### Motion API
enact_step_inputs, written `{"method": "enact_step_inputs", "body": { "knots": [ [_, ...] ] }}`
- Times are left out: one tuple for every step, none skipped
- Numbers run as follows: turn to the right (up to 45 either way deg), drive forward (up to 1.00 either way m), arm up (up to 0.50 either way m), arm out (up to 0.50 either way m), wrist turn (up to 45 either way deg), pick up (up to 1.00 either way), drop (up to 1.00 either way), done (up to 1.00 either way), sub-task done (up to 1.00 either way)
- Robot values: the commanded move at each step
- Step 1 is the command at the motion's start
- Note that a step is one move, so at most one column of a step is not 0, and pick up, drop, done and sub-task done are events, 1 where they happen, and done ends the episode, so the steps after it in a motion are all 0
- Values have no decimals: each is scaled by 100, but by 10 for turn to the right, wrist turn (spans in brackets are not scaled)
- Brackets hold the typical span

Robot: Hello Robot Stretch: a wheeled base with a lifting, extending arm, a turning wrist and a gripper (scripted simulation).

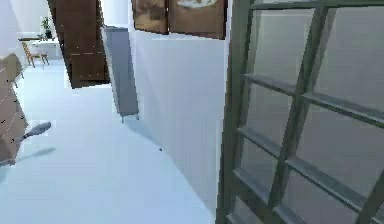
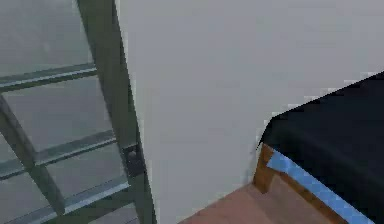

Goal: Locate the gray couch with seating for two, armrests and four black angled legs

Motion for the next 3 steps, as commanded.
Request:
{"method": "enact_step_inputs", "body": {
  "knots": [
    [-300, 0, 0, 0, 0, 0, 0, 0, 0],
    [0, 100, 0, 0, 0, 0, 0, 0, 0],
    [-30, 0, 0, 0, 0, 0, 0, 0, 0]
  ]
}}
